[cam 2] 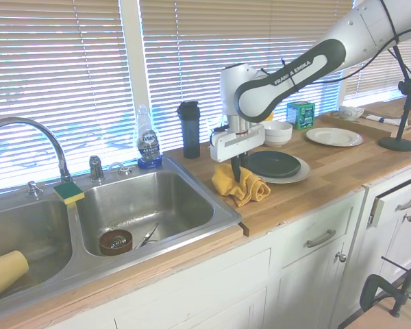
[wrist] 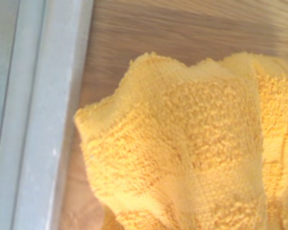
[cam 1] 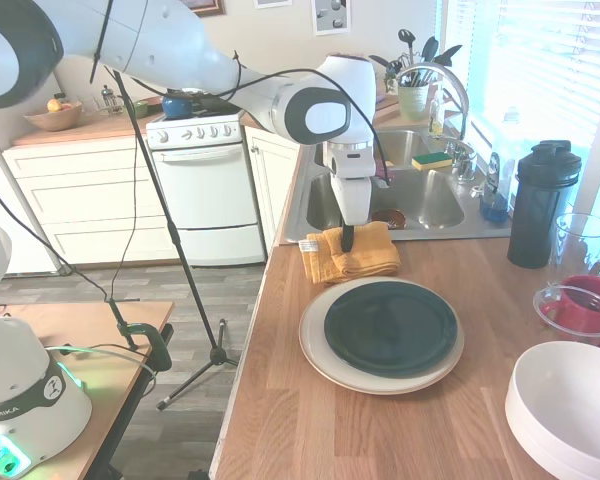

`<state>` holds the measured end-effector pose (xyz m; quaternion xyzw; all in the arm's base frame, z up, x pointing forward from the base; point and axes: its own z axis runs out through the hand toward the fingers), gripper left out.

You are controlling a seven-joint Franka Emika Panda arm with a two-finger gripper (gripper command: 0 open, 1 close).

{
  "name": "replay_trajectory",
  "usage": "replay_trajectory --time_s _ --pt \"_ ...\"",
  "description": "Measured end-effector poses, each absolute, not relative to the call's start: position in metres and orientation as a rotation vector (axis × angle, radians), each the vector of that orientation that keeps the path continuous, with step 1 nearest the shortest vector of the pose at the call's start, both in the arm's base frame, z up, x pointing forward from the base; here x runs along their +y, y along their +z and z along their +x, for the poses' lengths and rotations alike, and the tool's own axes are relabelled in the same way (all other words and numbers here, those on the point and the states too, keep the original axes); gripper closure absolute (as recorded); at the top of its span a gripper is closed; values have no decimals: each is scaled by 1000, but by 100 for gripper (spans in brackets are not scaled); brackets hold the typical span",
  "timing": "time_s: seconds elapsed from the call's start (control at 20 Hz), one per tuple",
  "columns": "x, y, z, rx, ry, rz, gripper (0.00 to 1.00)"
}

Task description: Wipe the blue plate in counterclockwise motion

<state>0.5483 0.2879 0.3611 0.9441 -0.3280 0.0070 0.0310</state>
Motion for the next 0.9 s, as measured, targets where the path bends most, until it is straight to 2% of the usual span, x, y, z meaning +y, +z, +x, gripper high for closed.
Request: replay_trajectory --time_s 0.45,0.9 --pt "254 403 524 -1072 94 2942 100" --pt "207 431 537 -1165 91 2966 100"
